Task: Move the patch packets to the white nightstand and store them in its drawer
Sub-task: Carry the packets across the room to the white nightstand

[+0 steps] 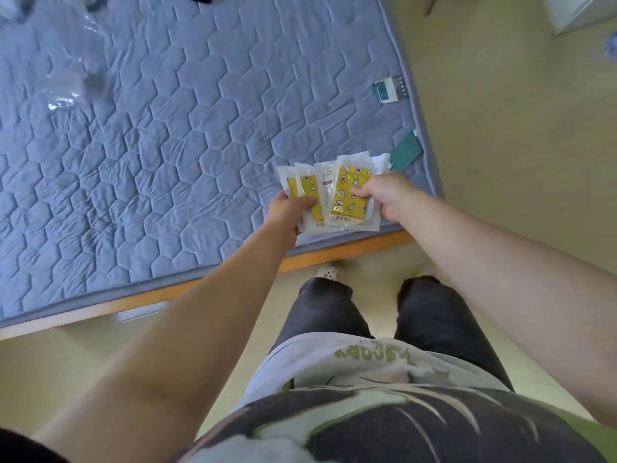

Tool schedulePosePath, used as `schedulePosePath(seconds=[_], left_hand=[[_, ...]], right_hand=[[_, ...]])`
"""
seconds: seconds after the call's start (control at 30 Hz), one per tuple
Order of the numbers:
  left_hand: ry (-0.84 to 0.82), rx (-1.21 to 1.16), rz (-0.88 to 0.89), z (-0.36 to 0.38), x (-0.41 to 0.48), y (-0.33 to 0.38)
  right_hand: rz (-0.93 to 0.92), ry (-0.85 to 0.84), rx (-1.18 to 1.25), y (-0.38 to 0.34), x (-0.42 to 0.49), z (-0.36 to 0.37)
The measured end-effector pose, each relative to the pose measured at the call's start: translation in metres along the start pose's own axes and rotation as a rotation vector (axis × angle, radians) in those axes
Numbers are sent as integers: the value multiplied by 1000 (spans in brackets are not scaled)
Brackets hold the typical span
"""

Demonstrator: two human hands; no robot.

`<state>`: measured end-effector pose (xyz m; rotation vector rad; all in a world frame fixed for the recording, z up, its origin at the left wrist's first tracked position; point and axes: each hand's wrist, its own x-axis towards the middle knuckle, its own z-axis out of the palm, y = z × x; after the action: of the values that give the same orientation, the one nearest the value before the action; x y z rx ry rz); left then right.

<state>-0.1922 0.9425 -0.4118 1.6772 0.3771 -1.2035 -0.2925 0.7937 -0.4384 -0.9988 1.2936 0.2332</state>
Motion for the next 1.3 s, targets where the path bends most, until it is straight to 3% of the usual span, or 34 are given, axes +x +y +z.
schedulePosePath(seconds=[0.17, 0.4, 0.67, 0.97, 1.3], left_hand=[[47, -152, 13, 97, 18, 30], [103, -379, -7, 299, 33, 62], [50, -401, 31, 475, 47, 135], [69, -331, 130, 538, 76, 216], [91, -307, 178, 533, 147, 364]], right_hand=[[-14, -48, -108, -61, 34, -81], [-46, -105, -251, -156, 81, -259], [-50, -80, -220, -249, 117, -421], [-100, -109, -199, -338, 151, -471], [-166, -120, -217, -492, 221, -434]])
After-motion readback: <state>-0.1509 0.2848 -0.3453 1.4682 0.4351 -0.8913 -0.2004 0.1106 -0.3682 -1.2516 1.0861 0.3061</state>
